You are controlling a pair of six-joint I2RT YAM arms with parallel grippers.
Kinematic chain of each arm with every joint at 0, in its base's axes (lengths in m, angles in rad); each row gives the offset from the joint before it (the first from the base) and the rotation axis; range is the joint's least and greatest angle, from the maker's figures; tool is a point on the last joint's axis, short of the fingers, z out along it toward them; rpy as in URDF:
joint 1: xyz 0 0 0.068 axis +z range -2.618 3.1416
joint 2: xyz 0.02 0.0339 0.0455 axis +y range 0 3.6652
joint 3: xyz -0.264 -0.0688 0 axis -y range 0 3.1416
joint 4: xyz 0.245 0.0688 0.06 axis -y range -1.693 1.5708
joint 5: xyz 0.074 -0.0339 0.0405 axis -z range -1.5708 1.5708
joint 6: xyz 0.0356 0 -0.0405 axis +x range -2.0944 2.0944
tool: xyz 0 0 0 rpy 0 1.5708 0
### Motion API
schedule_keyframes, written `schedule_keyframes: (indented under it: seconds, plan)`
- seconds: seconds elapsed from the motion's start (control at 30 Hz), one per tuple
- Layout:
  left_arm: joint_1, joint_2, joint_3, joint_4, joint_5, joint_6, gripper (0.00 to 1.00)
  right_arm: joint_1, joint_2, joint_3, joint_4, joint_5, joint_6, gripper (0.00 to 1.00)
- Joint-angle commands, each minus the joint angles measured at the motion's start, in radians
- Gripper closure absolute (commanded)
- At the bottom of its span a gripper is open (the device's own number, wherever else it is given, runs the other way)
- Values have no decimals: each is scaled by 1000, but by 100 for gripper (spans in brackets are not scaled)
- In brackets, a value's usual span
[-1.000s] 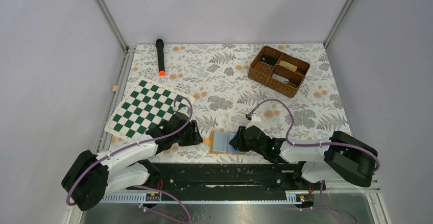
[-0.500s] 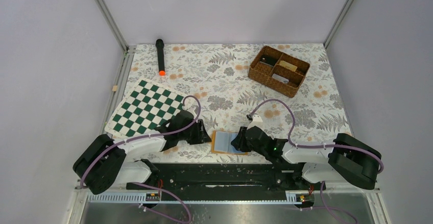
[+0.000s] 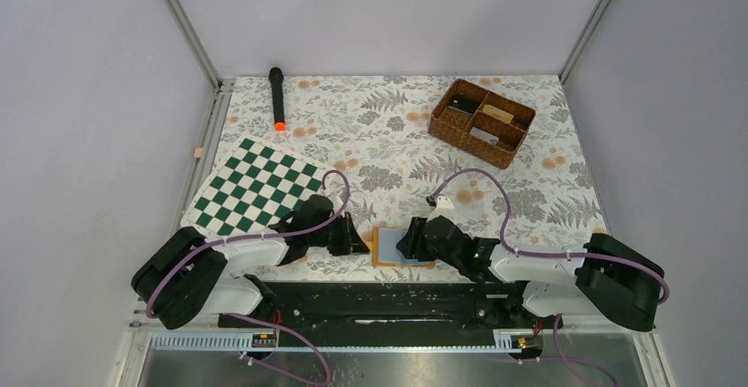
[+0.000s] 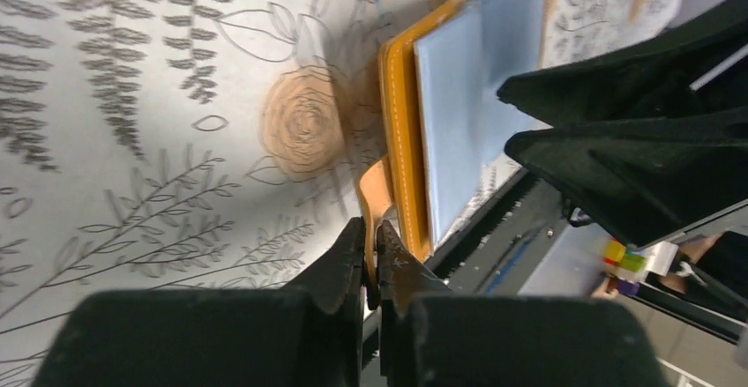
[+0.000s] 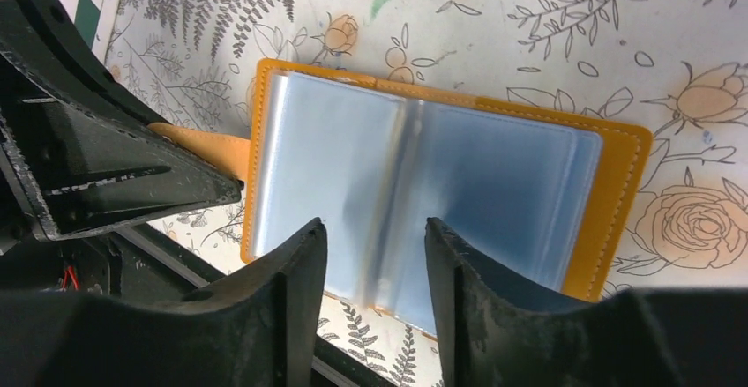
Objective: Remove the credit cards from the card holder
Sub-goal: Remove the credit card from the card holder.
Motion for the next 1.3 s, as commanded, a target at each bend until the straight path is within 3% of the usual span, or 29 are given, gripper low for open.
schedule_keyframes:
  seconds: [0.0,0.1,0.4,0.67,0.9,1.27]
  plan:
    - [-2,-43,-38,176,94,-68,100,16,-41,73,-66,41,5,43]
    - [-9,-92,-63,226,105,-112,100,55,-23,135,-140,100,-1,33]
    - [-27,-121,-78,219,93,-120,100,129,80,244,-259,189,6,24]
    - [-31,-92,-89,229,83,-115,100,138,33,216,-234,207,7,28]
    - [-31,-98,-84,214,76,-113,100,138,-60,173,-229,228,12,25]
    - [-32,-134,-94,195,76,-116,100,138,50,244,-306,215,31,24]
